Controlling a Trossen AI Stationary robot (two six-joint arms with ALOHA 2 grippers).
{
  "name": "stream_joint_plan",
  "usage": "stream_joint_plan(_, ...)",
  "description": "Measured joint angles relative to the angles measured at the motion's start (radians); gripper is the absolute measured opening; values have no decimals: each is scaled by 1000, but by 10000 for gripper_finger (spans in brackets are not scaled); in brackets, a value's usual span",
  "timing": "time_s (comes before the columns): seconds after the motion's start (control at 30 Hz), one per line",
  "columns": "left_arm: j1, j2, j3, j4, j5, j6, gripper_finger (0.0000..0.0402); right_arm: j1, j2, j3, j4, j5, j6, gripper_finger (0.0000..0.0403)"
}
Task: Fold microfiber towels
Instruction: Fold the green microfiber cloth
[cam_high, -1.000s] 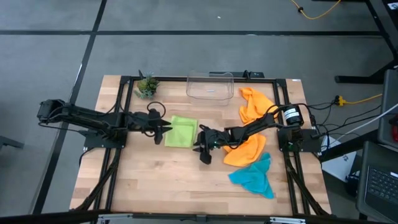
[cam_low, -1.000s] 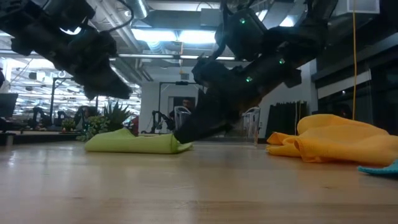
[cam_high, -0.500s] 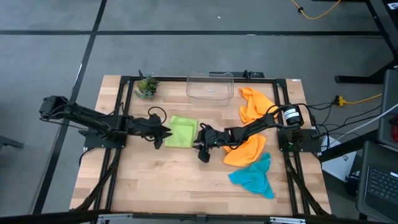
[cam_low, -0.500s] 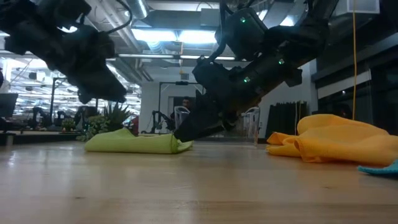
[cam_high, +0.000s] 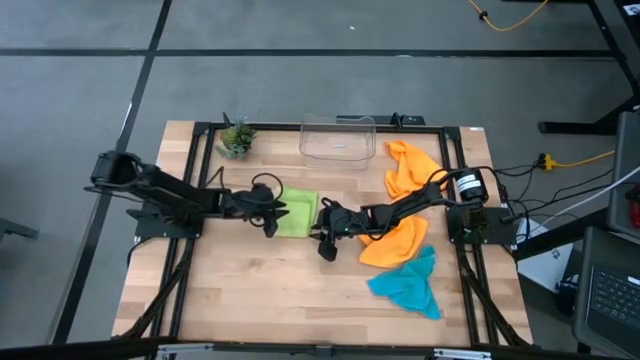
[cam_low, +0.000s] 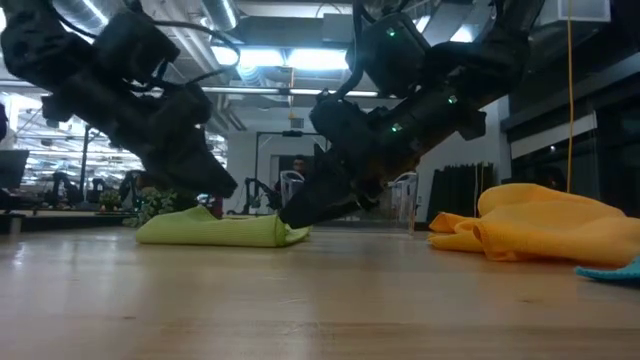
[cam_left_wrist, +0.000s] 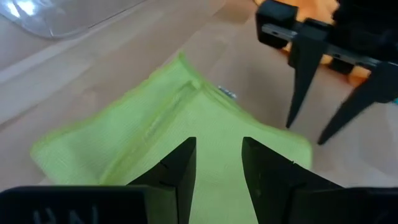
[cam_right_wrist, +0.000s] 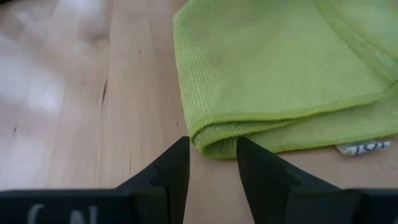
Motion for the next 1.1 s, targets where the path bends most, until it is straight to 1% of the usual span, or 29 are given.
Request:
stream_joint_plan(0.1, 11, 52, 22, 2, 33, 0, 121, 1, 2, -1, -3, 2, -19, 135)
stream_joint_plan(0.17, 8, 83, 48, 6, 68, -2, 121, -4, 0, -1, -2, 36, -26, 135)
stream_joint_plan(0.23, -6, 112, 83, 9, 84, 0, 121, -17, -5, -1, -4, 94, -28, 135)
stream_joint_plan(0.33, -30, 156, 144, -13, 87, 21, 121, -47, -15, 0, -7, 235, -22, 135)
stream_joint_plan(0.4, -44, 191, 177, -20, 87, 30, 121, -72, -15, 0, -11, 284, -27, 135)
stream_joint_plan(0.53, -60, 253, 225, -22, 74, 31, 121, -126, -15, 0, -15, 242, -26, 135)
stream_joint_plan(0.67, -64, 314, 245, -27, 48, 26, 121, -158, -14, 0, -16, 256, -49, 135)
stream_joint_plan(0.8, -63, 369, 264, -28, 45, 22, 121, -187, -9, 0, -19, 253, -79, 135)
stream_joint_plan(0.9, -63, 388, 279, -27, 45, 22, 121, -201, -9, 0, -23, 248, -108, 135)
stream_joint_plan(1.0, -63, 399, 291, -28, 45, 26, 121, -209, -9, 0, -26, 205, -112, 135)
stream_joint_plan(1.1, -63, 399, 300, -24, 54, 30, 121, -210, 1, 0, -31, 199, -118, 135)
